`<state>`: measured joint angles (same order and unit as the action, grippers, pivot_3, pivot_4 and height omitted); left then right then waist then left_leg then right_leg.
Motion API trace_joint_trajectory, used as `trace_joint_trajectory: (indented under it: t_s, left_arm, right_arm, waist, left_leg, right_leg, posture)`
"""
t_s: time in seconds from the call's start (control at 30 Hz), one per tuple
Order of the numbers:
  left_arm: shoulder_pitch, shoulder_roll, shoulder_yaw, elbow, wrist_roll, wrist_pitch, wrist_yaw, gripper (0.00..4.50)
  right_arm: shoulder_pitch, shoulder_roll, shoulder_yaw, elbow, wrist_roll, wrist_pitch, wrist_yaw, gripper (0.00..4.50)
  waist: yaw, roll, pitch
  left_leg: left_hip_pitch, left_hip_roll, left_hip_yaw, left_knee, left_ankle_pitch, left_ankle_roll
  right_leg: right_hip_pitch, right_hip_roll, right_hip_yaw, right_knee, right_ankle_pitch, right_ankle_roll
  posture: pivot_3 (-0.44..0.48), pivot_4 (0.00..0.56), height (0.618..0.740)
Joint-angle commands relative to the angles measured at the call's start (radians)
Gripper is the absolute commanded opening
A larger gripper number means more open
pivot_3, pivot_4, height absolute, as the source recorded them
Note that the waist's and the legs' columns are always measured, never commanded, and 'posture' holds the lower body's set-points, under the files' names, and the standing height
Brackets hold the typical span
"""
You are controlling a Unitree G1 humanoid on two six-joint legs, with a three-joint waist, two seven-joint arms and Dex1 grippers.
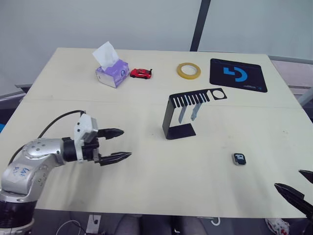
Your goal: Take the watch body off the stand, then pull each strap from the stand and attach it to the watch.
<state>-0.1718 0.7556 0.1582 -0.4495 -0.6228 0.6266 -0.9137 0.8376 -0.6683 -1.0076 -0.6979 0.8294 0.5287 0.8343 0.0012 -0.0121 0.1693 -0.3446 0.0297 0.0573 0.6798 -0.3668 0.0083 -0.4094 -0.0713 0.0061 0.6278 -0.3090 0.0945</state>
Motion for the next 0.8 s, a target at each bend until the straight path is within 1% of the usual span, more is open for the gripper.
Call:
trace_joint_trajectory:
  t_s: [0.03, 0.13, 0.2, 0.37, 0.5, 0.57, 0.7, 0.8]
  left_arm:
    - [-0.011, -0.049, -0.060, -0.088, 0.021, 0.047, 0.124, 4.50]
    - [-0.028, -0.146, -0.138, -0.133, 0.076, 0.109, 0.296, 4.50]
    - [-0.030, -0.197, -0.192, -0.153, 0.128, 0.108, 0.370, 4.50]
    - [-0.060, -0.308, -0.246, -0.143, 0.233, 0.158, 0.561, 4.50]
    - [-0.098, -0.393, -0.285, -0.109, 0.276, 0.151, 0.628, 4.50]
    - [-0.129, -0.434, -0.318, -0.081, 0.297, 0.136, 0.642, 4.50]
    - [-0.161, -0.459, -0.354, -0.021, 0.322, 0.102, 0.613, 4.50]
    - [-0.187, -0.475, -0.382, 0.033, 0.366, 0.044, 0.614, 4.50]
  right_arm:
    - [-0.023, -0.026, -0.016, -0.060, 0.062, 0.020, -0.010, 4.48]
    - [-0.041, -0.053, -0.022, -0.121, 0.143, 0.054, -0.033, 4.48]
    - [-0.047, -0.070, -0.024, -0.165, 0.200, 0.072, -0.051, 4.48]
    - [-0.066, -0.135, 0.012, -0.298, 0.349, 0.089, -0.140, 4.48]
    - [-0.110, -0.230, 0.081, -0.349, 0.494, 0.066, -0.242, 4.48]
    - [-0.164, -0.286, 0.141, -0.349, 0.548, 0.045, -0.303, 4.48]
    - [-0.283, -0.376, 0.281, -0.349, 0.579, 0.019, -0.391, 4.48]
    - [-0.380, -0.410, 0.384, -0.349, 0.579, -0.002, -0.448, 4.48]
  waist:
    - [-0.002, 0.000, 0.000]
    - [-0.003, 0.000, 0.000]
    - [-0.003, 0.000, 0.000]
    - [-0.001, -0.001, 0.000]
    - [-0.001, -0.001, 0.000]
    - [-0.001, -0.001, 0.000]
    - [-0.001, -0.002, 0.000]
    - [0.000, -0.002, 0.000]
  left_leg:
    - [0.000, 0.000, 0.000, 0.000, 0.000, 0.000]
    - [0.001, 0.000, 0.001, 0.000, 0.000, 0.000]
    - [0.001, 0.000, 0.001, 0.000, 0.000, 0.000]
    - [0.001, 0.000, 0.002, 0.000, 0.000, 0.000]
    - [0.001, 0.000, 0.002, 0.001, 0.000, 0.000]
    - [0.001, 0.000, 0.002, 0.002, 0.000, -0.001]
    - [0.001, 0.000, 0.003, 0.002, 0.002, -0.004]
    - [0.001, 0.001, 0.003, 0.002, 0.003, -0.006]
  right_leg:
    - [0.000, 0.000, 0.000, 0.000, 0.000, 0.000]
    - [0.001, 0.000, 0.000, 0.000, 0.000, 0.000]
    - [0.001, 0.002, 0.000, 0.000, 0.000, 0.000]
    - [0.001, 0.004, 0.001, 0.000, 0.000, 0.001]
    - [0.001, 0.005, 0.002, 0.000, 0.000, 0.001]
    - [0.001, 0.006, 0.002, 0.000, 0.001, 0.001]
    - [0.001, 0.009, 0.002, 0.000, 0.001, 0.001]
    - [0.001, 0.009, 0.002, 0.000, 0.001, 0.001]
  posture:
    - [0.000, 0.150, 0.738]
    - [0.000, 0.150, 0.738]
    - [0.000, 0.150, 0.738]
    - [0.000, 0.150, 0.738]
    - [0.000, 0.150, 0.738]
    - [0.000, 0.150, 0.738]
    - [0.000, 0.150, 0.738]
    - [0.000, 0.150, 0.738]
